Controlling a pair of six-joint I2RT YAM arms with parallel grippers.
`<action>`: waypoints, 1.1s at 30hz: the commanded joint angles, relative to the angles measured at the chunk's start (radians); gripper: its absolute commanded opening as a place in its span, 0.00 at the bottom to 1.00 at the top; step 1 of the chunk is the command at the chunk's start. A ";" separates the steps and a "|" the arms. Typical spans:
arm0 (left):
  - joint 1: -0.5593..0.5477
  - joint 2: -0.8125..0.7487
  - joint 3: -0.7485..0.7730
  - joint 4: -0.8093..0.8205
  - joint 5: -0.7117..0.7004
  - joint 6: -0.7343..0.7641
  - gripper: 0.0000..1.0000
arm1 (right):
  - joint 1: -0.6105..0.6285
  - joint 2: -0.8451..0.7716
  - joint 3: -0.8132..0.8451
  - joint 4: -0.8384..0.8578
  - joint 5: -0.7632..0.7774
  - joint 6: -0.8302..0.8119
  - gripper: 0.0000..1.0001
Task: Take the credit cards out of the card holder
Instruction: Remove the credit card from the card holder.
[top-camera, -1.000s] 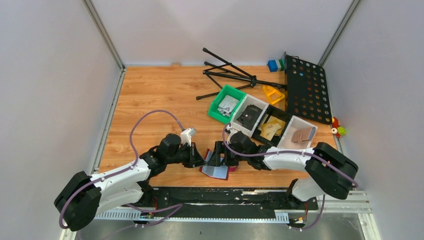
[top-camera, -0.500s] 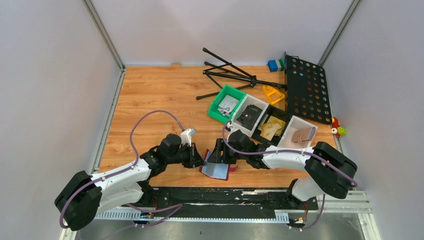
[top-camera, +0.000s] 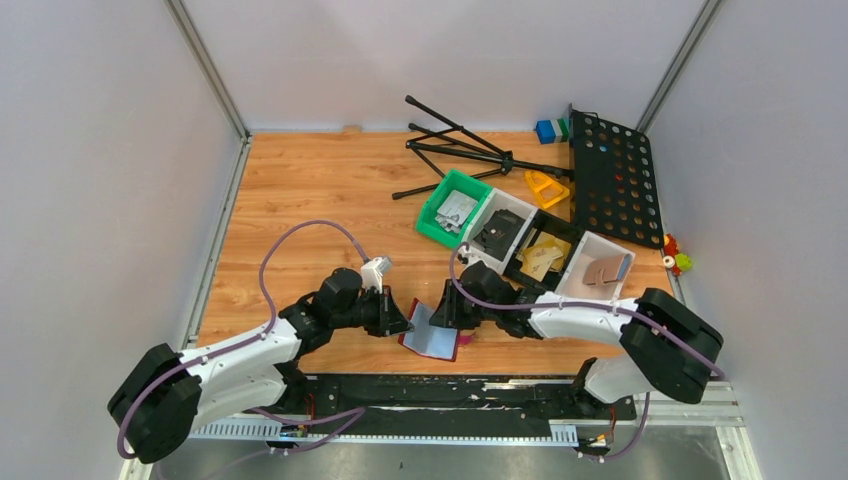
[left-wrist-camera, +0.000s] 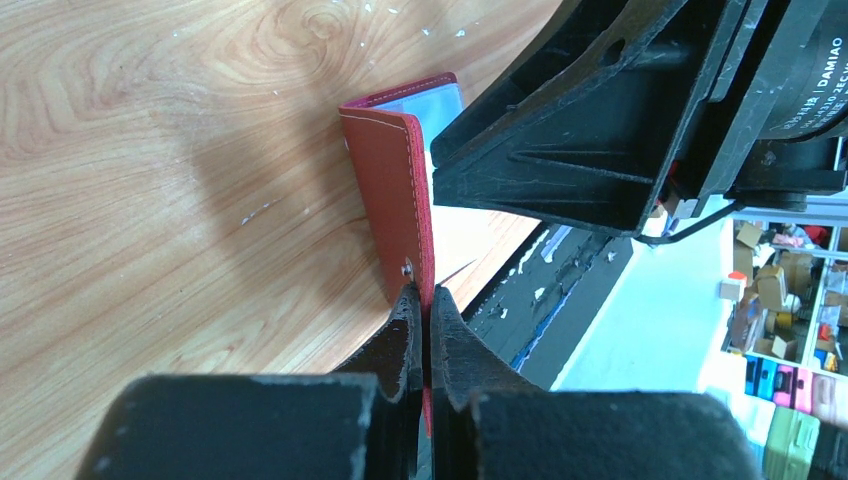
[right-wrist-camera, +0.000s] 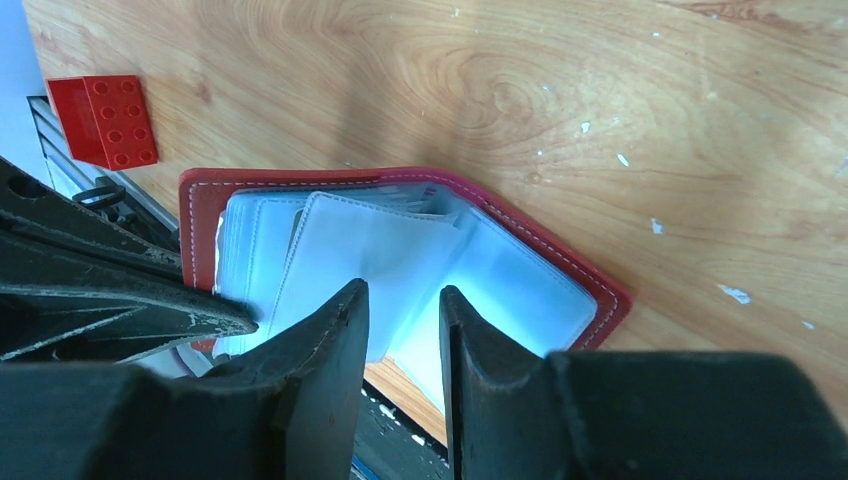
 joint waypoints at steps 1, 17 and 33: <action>-0.005 -0.016 0.016 0.008 -0.007 0.012 0.00 | 0.004 -0.053 -0.014 -0.065 0.045 -0.031 0.32; -0.008 0.011 0.038 0.020 0.011 0.009 0.00 | 0.019 -0.044 0.116 -0.091 0.014 -0.105 0.67; -0.009 0.011 0.043 0.015 0.007 0.018 0.00 | 0.047 0.027 0.087 -0.209 0.159 -0.129 0.48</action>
